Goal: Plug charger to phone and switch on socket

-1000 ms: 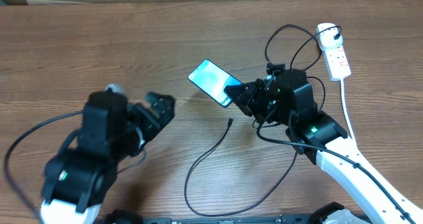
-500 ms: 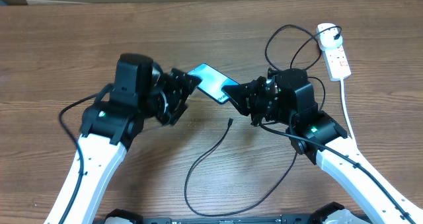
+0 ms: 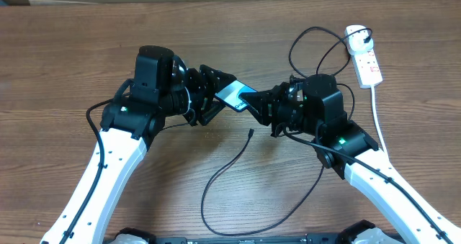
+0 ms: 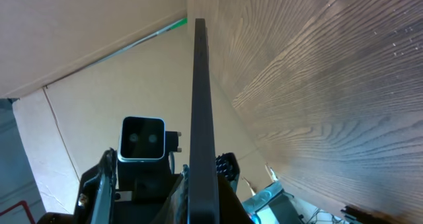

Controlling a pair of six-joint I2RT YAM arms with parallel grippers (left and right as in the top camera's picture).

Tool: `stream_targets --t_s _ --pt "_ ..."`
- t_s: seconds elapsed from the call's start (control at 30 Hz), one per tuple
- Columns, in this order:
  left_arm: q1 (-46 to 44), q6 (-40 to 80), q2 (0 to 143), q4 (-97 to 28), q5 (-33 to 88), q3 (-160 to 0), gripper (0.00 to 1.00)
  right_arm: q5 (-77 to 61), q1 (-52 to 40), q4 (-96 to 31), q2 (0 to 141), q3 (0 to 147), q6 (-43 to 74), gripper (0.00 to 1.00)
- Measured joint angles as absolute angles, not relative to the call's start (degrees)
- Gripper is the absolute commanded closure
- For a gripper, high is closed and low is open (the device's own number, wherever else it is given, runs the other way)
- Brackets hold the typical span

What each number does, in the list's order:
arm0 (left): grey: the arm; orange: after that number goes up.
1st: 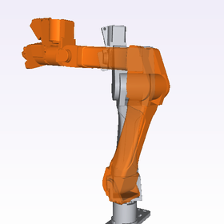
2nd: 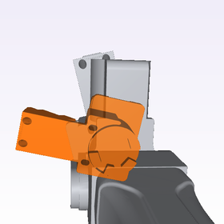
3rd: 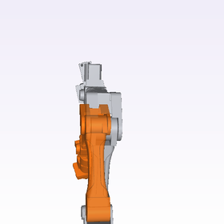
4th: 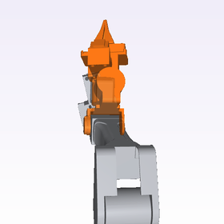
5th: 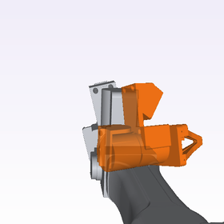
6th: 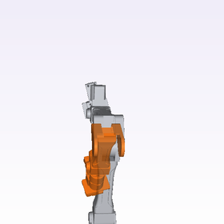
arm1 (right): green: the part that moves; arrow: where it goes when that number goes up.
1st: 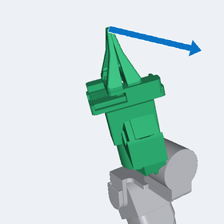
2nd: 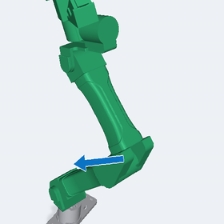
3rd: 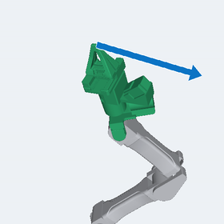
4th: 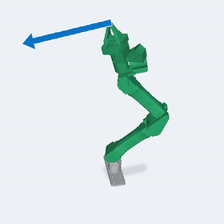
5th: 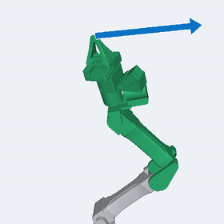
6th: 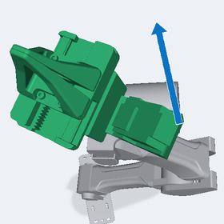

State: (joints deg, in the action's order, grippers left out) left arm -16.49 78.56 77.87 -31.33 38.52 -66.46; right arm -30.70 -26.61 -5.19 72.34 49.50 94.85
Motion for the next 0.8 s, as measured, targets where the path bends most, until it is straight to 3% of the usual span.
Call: stream_targets --t_s 0.07,0.43,0.57,0.7,0.8 --pt "-16.49 79.22 77.89 -31.24 38.74 -66.46 0.47 -30.72 -26.61 -5.06 72.34 49.5 95.26 0.96" --pt "-16.49 81.1 77.91 -31.29 36.93 -66.46 0.35 -31.05 -26.61 -2.57 72.34 49.5 97.3 0.96" --pt "-16.49 82.48 77.91 -31.27 36.16 -66.46 0.38 -31.38 -26.61 -2.2 72.34 49.5 97.47 0.96" --pt "-16.47 83.02 77.91 -31.29 35.79 -66.46 0.5 -31.64 -26.61 -2.22 72.34 49.5 97.51 0.96" --pt "-16.25 83.53 77.91 -31.29 35.73 -66.46 0.53 -31.73 -26.61 -2.26 72.34 49.5 97.47 0.96"
